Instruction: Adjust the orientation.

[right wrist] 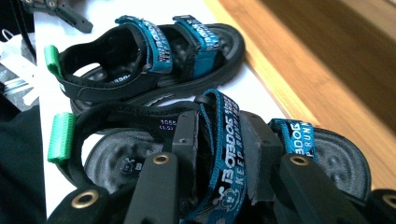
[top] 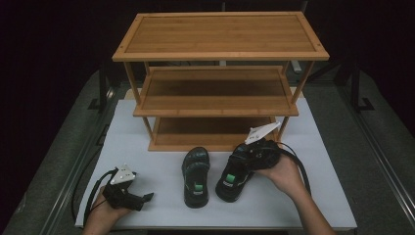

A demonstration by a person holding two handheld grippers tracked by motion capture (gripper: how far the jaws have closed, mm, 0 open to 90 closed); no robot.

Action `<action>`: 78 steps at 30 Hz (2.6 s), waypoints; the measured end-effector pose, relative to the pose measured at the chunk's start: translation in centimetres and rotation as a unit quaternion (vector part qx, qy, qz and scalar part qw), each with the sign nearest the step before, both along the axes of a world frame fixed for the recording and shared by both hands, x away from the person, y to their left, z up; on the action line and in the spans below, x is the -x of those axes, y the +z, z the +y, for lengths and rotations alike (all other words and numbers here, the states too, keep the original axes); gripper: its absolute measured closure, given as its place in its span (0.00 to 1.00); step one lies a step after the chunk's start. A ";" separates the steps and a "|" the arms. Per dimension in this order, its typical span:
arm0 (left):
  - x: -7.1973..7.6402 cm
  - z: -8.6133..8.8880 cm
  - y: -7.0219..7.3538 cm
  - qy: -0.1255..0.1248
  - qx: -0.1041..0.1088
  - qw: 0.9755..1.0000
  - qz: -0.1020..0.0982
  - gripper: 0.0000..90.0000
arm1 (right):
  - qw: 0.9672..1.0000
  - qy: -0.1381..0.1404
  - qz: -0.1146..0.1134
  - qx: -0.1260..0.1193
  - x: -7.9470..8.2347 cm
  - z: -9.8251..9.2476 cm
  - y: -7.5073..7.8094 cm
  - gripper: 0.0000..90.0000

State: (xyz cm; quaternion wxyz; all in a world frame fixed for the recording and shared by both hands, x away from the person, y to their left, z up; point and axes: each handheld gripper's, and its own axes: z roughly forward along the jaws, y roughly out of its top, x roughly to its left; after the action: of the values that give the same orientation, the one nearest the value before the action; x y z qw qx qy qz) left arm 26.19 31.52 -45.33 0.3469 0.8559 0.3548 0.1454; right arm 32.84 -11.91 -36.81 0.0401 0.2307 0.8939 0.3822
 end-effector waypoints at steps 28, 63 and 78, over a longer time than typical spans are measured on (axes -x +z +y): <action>0.0 0.0 0.0 -0.001 -0.001 1.000 0.001 0.00 | 0.999 -0.041 0.019 -0.030 2.0 -1.7 -1.1 0.58; 0.0 0.0 0.0 -0.002 -0.001 1.000 0.001 0.00 | 0.997 -0.067 0.029 -0.038 1.5 -1.1 -2.2 0.70; 0.0 0.0 0.0 -0.001 -0.002 1.000 0.001 0.00 | 0.996 -0.061 0.007 -0.059 1.5 -0.1 -1.6 0.78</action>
State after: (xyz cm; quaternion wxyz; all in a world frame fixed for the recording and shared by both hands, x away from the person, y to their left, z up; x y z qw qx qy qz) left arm 26.19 31.54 -45.31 0.3455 0.8571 0.3536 0.1448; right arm 31.32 -12.05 -38.37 0.0433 0.2897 0.8542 0.4296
